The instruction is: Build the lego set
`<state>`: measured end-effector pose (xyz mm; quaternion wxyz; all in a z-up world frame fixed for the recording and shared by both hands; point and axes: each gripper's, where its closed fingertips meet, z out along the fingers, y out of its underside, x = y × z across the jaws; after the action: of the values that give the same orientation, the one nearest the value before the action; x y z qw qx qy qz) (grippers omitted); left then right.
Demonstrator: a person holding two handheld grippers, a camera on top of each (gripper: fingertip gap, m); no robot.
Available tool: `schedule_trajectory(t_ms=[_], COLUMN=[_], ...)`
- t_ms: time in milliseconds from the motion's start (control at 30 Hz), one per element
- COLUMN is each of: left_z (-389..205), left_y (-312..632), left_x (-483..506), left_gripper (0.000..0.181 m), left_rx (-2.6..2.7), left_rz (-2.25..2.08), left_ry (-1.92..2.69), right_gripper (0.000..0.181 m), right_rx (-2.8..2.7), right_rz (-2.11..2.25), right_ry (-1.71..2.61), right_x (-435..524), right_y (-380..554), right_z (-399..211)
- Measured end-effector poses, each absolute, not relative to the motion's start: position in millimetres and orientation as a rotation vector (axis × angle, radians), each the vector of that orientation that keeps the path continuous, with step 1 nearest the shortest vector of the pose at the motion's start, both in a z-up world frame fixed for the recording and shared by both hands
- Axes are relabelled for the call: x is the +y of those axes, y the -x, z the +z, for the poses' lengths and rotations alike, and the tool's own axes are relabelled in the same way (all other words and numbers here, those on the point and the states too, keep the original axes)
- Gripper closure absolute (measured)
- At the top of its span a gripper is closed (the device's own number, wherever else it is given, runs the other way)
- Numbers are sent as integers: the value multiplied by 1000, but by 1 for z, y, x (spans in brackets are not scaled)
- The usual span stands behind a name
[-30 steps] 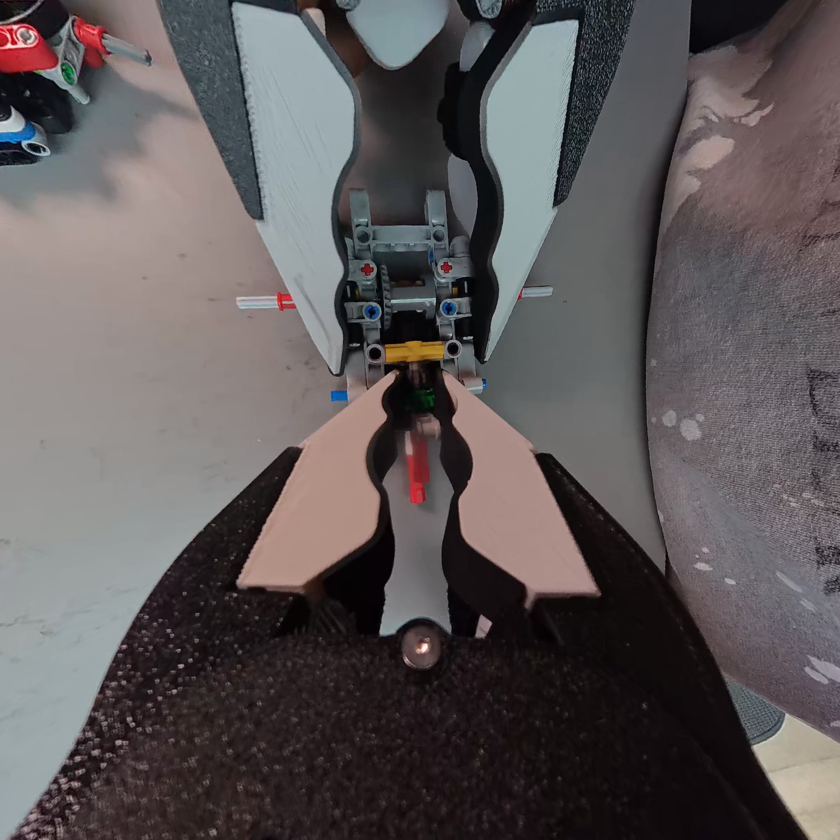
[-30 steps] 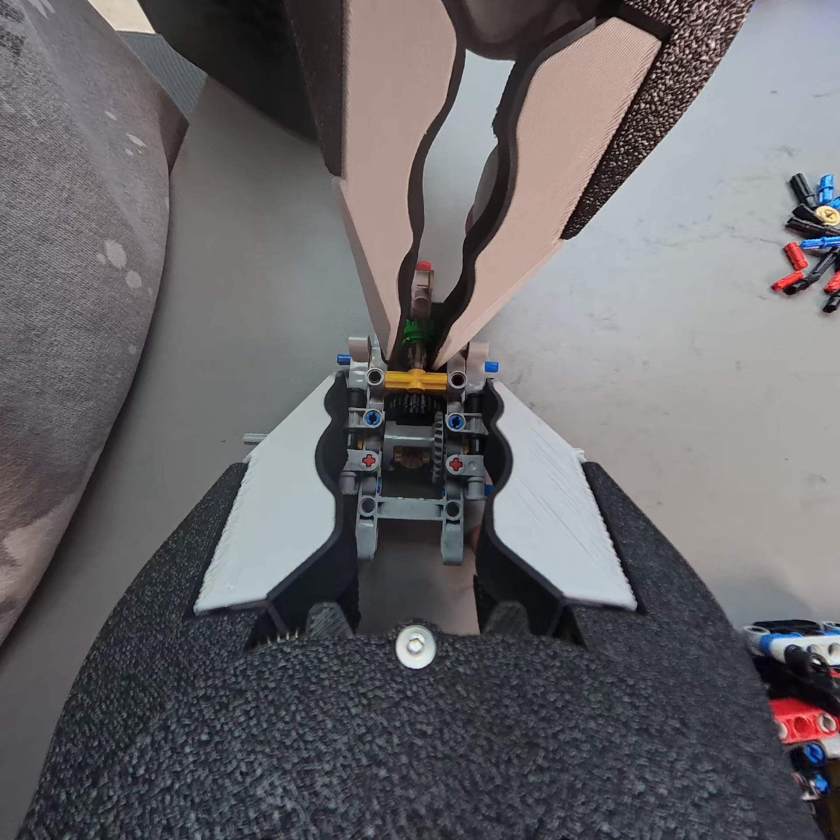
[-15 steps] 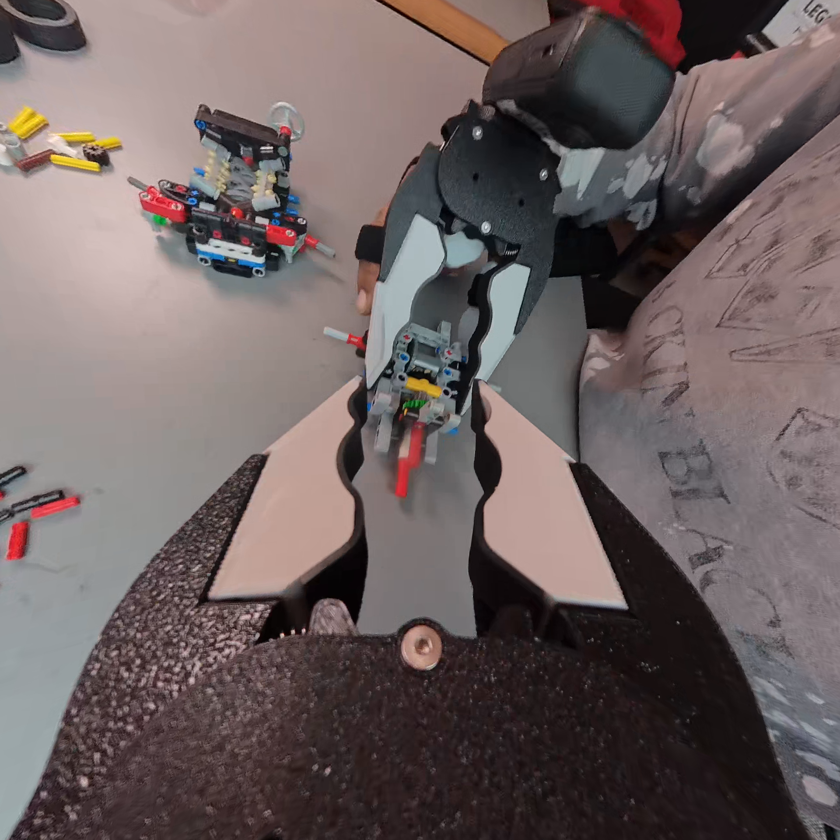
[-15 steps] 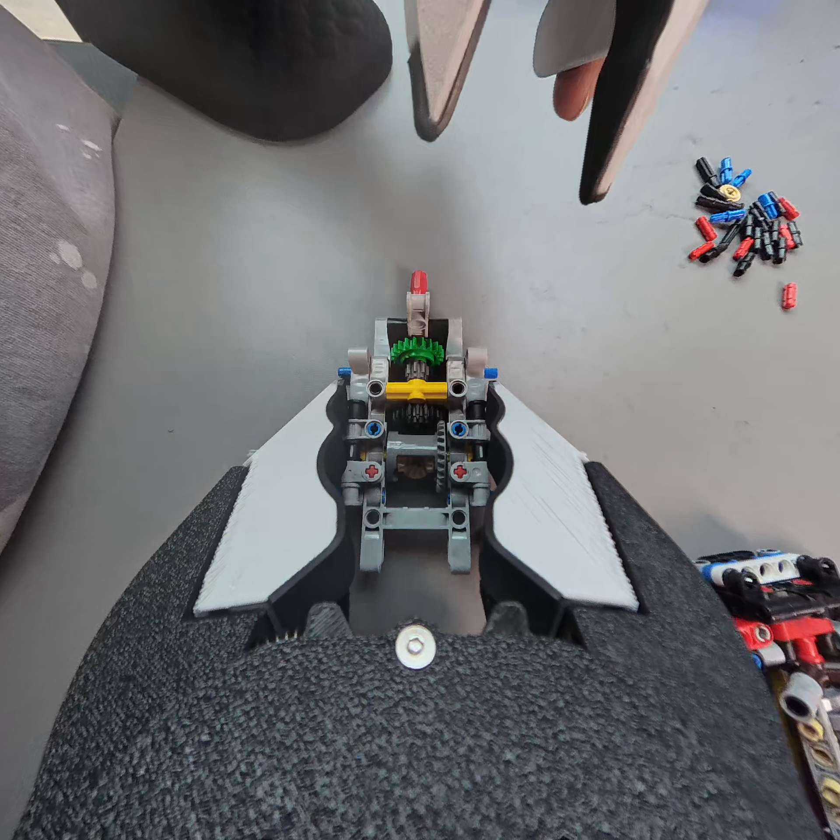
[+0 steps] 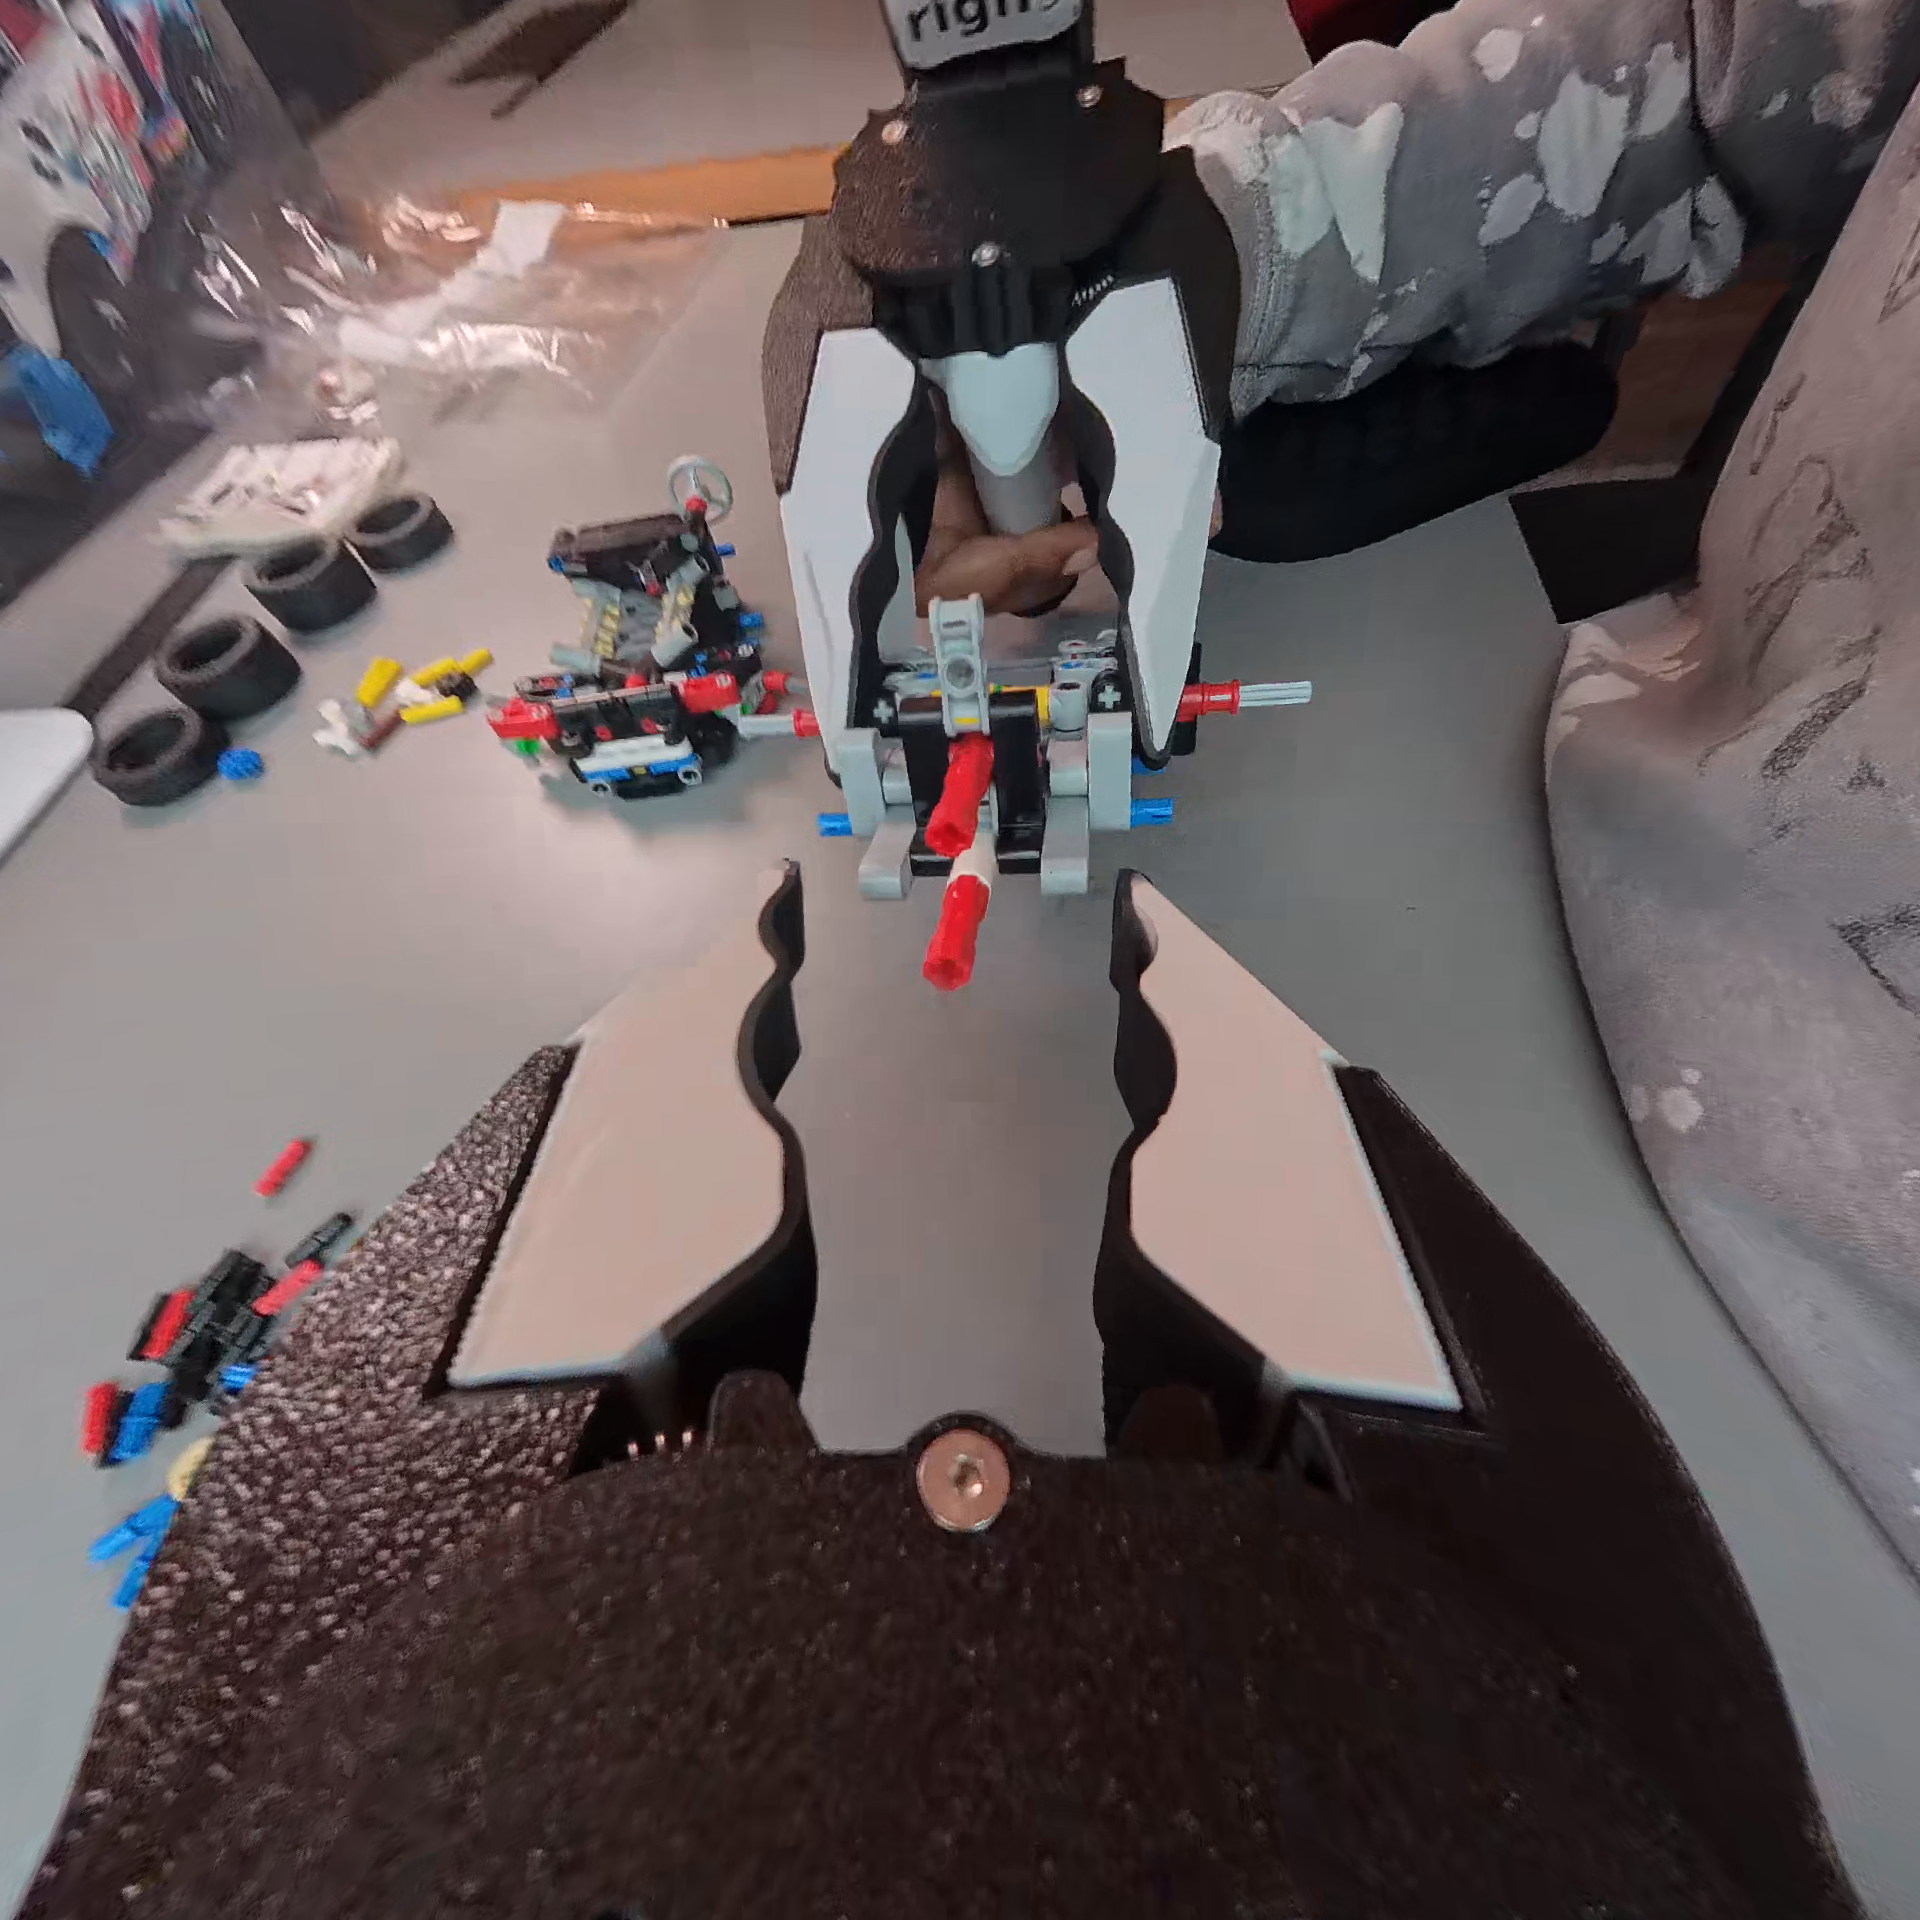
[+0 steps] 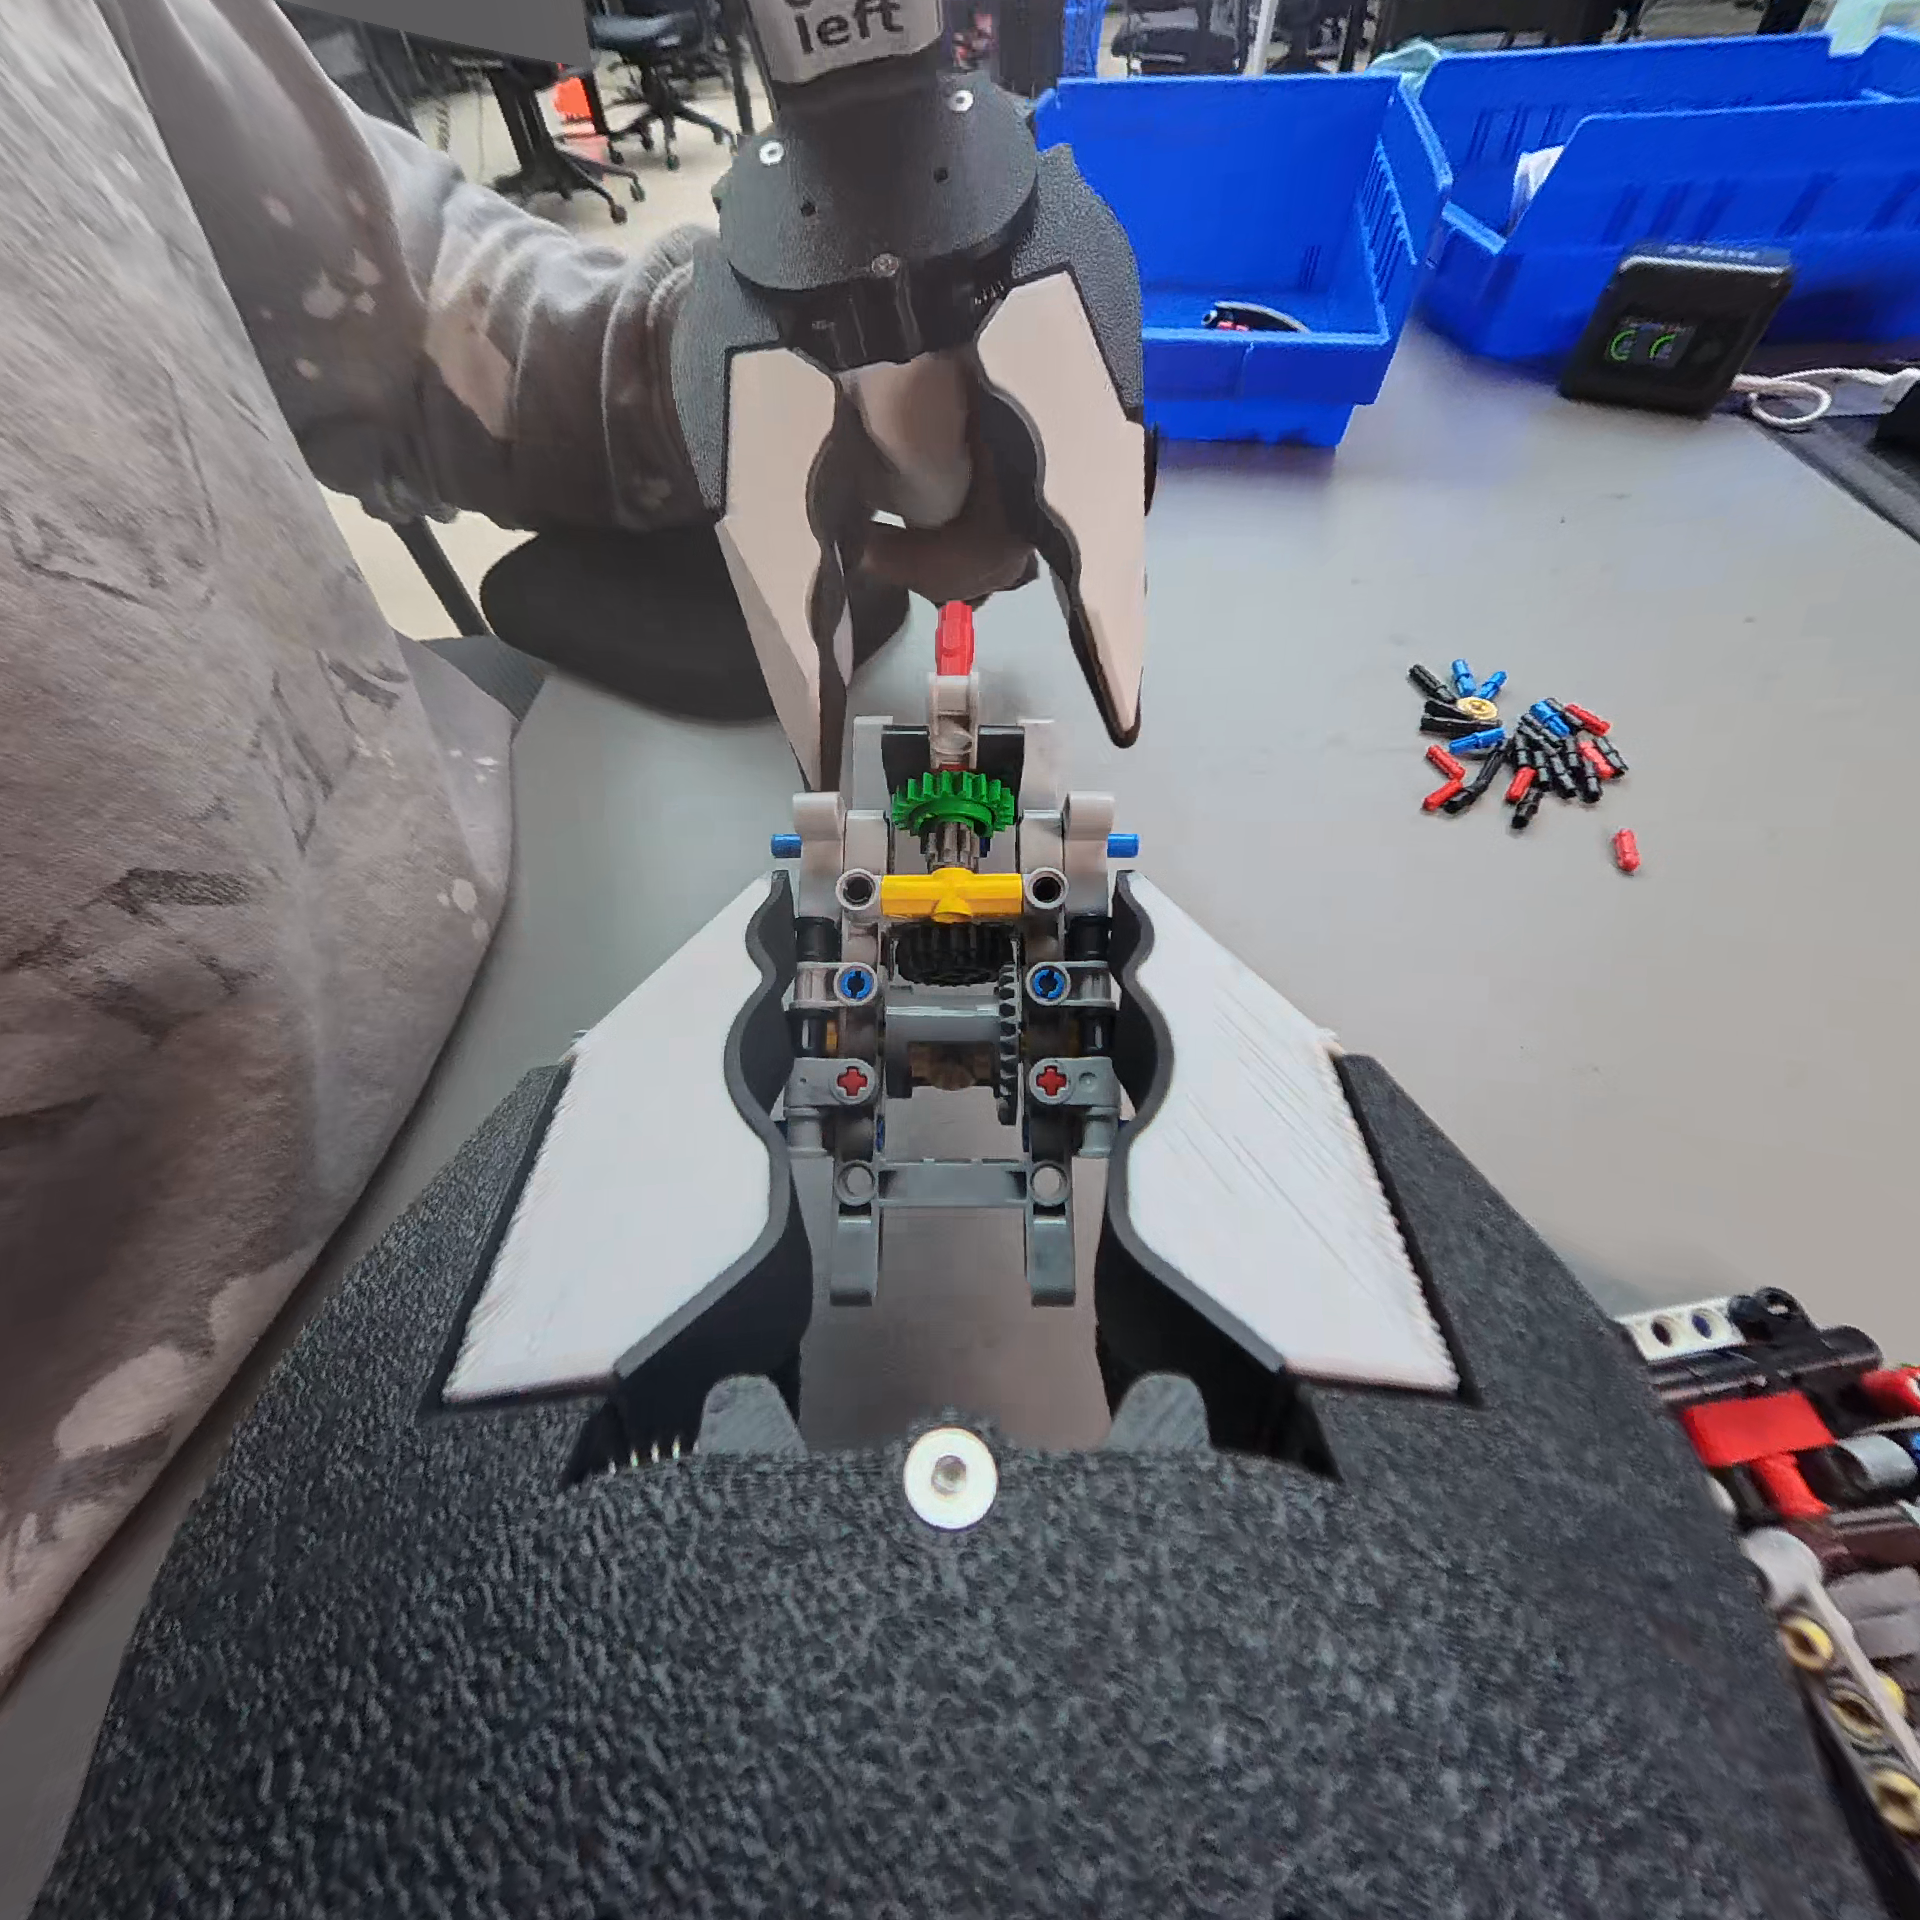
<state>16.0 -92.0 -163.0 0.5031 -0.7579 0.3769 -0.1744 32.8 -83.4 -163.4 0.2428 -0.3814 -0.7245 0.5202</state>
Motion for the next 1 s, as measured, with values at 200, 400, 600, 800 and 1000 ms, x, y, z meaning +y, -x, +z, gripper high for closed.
schedule_trajectory(t_ms=[200, 400, 600, 800, 1000], left_z=[-154, -139, -133, -143, -144], left_y=[-35, -29, -10, 9, 9], left_x=[-98, -91, -83, -64, -59], left_gripper=[137, 151, 155, 161, 180], left_rx=[1157, 999, 650, 398, 344], left_rz=[-249, -380, -732, -881, -912], left_ry=[1657, 1639, 1690, 1808, 1819], right_gripper=[122, 122, 114, 111, 110], right_rx=[-1984, -1778, -1489, -1587, -1912], right_rz=[1971, 2369, 2335, 1988, 1583], right_ry=[1362, 1542, 1450, 1466, 1540], right_x=[-106, -100, -54, -30, -56], right_y=[-40, -33, -27, -35, -25], right_z=[-144, -119, -98, -127, -187])
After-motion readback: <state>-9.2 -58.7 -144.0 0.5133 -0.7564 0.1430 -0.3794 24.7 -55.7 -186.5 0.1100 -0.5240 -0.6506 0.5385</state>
